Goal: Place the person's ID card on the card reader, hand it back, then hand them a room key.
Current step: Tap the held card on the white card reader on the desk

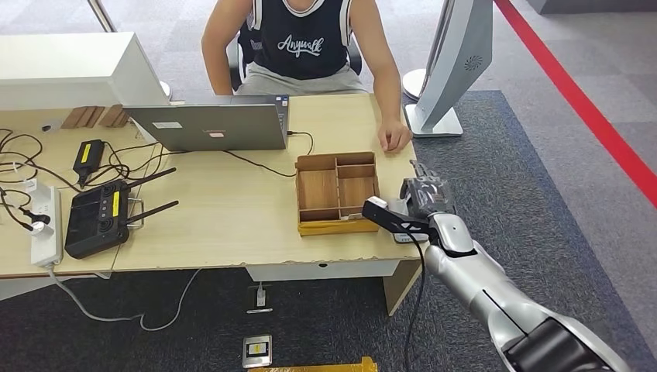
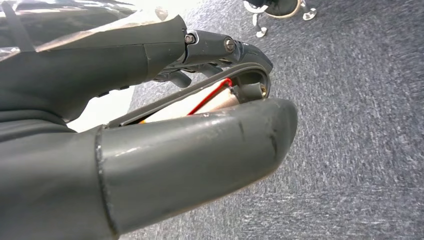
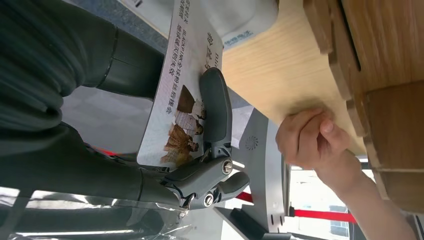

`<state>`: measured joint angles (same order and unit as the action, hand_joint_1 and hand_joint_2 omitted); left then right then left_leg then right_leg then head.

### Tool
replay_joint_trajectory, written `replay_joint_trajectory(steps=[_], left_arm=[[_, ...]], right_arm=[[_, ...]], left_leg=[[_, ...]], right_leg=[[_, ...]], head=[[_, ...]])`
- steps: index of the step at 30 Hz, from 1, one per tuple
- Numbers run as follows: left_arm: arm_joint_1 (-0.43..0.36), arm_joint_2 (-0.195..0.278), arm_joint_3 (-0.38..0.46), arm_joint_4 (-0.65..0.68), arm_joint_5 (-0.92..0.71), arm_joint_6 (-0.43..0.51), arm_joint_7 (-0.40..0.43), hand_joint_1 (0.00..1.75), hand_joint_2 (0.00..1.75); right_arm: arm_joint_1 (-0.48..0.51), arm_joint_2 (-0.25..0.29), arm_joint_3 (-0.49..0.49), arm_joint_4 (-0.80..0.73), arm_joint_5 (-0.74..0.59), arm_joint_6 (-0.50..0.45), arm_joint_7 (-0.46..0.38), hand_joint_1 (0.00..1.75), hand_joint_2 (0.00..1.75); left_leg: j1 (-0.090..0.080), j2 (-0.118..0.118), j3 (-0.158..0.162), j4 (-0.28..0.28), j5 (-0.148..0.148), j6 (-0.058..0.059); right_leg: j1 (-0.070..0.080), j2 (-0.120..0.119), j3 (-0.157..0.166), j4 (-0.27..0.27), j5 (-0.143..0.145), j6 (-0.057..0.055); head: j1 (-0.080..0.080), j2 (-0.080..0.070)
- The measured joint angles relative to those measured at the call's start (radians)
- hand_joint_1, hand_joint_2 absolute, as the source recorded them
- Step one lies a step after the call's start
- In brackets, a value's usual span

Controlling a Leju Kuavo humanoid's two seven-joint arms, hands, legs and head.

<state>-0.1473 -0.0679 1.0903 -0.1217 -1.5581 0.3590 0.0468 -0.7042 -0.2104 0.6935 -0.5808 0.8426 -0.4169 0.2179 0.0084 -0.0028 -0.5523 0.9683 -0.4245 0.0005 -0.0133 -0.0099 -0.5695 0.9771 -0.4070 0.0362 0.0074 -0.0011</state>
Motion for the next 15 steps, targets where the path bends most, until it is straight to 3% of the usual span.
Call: replay_joint_trajectory(steps=[15], left_arm=[[-0.001, 0.000, 0.014, 0.000, 0.002, 0.000, 0.007, 0.00, 0.00]], right_arm=[[0.018, 0.008, 0.000, 0.052, -0.026, 0.001, 0.001, 1.75, 1.75]], left_leg=[[0.000, 0.000, 0.001, 0.000, 0.000, 0.000]], right_leg=[[0.000, 0.000, 0.001, 0.000, 0.000, 0.000]], head=[[0.000, 0.000]])
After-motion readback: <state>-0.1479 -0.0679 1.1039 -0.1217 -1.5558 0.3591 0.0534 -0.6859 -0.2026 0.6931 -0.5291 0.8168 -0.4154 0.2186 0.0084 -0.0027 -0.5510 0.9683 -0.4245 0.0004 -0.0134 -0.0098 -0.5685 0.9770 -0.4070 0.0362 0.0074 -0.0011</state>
